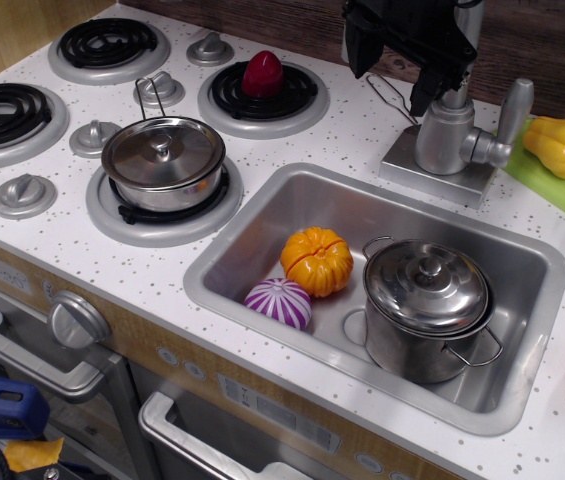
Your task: Turn faucet front to left
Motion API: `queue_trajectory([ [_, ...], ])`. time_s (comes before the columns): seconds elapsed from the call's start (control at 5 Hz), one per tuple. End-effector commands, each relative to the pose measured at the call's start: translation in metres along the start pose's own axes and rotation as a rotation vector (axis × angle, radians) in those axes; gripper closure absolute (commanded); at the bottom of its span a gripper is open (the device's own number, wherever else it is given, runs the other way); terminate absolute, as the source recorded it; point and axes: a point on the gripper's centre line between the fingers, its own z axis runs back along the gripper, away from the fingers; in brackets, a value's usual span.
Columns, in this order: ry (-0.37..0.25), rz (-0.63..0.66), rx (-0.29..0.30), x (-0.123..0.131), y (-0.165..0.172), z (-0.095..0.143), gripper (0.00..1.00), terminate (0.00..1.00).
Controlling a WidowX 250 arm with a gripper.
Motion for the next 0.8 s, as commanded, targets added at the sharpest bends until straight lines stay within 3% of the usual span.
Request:
queue_trajectory([
  [0.0, -0.092, -0.012, -0.001, 0.019, 0.022, 0.013, 0.0, 0.0],
  [0.6, -0.137, -0.081, -0.02, 0.028, 0.042, 0.001, 0.0, 0.0],
])
